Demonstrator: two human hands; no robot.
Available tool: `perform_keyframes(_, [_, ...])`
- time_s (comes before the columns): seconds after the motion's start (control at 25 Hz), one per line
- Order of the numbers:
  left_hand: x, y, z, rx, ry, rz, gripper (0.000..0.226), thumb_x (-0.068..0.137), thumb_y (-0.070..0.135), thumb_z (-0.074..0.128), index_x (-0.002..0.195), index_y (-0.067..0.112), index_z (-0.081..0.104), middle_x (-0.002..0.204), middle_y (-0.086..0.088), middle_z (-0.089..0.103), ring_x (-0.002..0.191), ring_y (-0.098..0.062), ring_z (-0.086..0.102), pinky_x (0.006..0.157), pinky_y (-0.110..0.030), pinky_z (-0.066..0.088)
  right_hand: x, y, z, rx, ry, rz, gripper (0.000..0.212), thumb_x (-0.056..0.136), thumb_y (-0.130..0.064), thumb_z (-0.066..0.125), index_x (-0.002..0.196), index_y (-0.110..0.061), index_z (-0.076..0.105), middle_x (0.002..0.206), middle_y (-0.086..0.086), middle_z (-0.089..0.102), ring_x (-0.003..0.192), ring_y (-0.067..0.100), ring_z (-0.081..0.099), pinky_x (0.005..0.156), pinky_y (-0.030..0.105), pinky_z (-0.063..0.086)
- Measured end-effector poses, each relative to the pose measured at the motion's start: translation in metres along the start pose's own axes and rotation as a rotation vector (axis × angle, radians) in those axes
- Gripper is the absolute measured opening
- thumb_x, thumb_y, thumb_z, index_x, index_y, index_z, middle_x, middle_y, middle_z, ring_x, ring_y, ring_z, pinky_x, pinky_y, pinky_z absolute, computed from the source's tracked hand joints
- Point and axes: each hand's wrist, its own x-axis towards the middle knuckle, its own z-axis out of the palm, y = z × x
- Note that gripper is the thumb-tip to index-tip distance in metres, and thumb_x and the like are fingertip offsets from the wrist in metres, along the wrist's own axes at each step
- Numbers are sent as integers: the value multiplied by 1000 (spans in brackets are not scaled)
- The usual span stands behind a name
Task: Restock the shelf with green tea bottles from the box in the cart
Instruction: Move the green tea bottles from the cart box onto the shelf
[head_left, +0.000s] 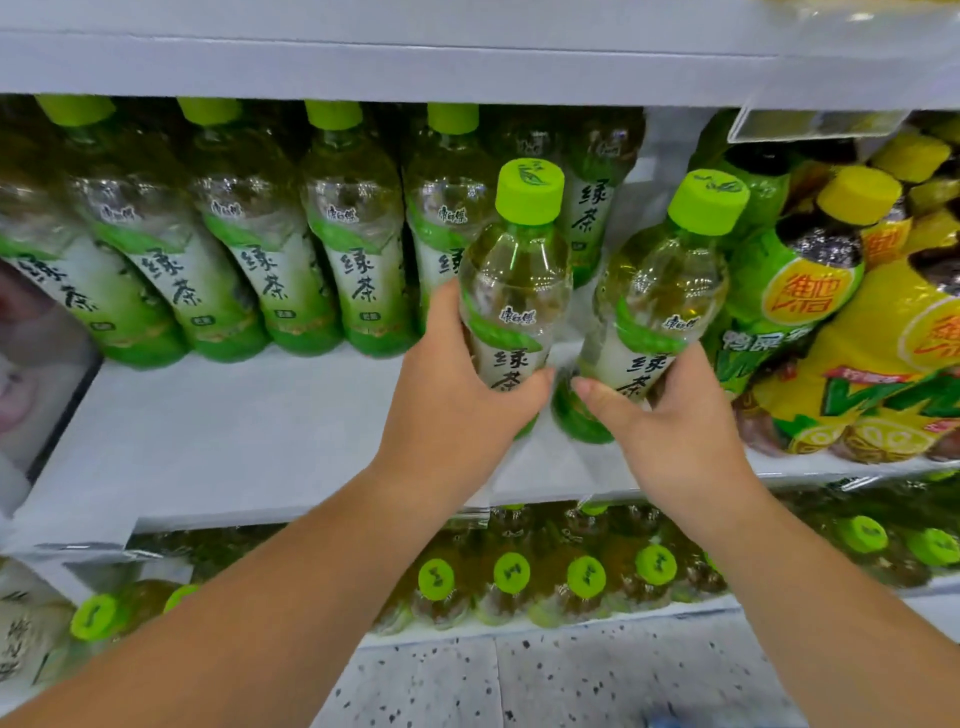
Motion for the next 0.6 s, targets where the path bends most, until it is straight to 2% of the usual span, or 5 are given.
perform_keyframes(0.08, [-8,-8,-3,81,-47,-38,66,71,23,90,120,42,50,111,21,62,100,24,54,75,5,40,-8,8,2,-65,32,14,46,81,-26,82,112,-44,53,109,-29,65,101,-17,57,76,-1,43])
perform_keyframes(0.16, [-21,-18,-6,188,-60,-136,60,73,29,89,121,41,55,112,20,50,97,27,48,76,6,38,-20,19,5,-165,67,47,47,81,-34,80,120,-40,54,118,-17,58,109,-7,55,88,9,44])
perform_keyframes(0.24, [-29,-30,-4,206,-30,-207,57,76,30,88,126,33,61,111,17,52,95,22,51,75,3,42,-26,29,7,-226,112,59,52,81,-37,78,127,-32,56,119,-15,55,109,1,56,94,24,48])
perform_keyframes(0.44, [-18,-36,19,174,130,-274,48,70,33,92,111,26,68,108,6,65,91,2,63,73,-8,48,-3,28,21,-171,197,75,43,83,-25,79,122,-24,62,111,-8,68,103,10,64,94,38,53])
perform_keyframes(0.6, [-2,-32,34,216,170,-298,44,70,35,91,107,25,69,104,2,65,84,-2,60,68,-6,43,16,23,33,-172,266,104,38,86,-20,76,121,-18,63,108,-3,70,101,16,64,93,38,53])
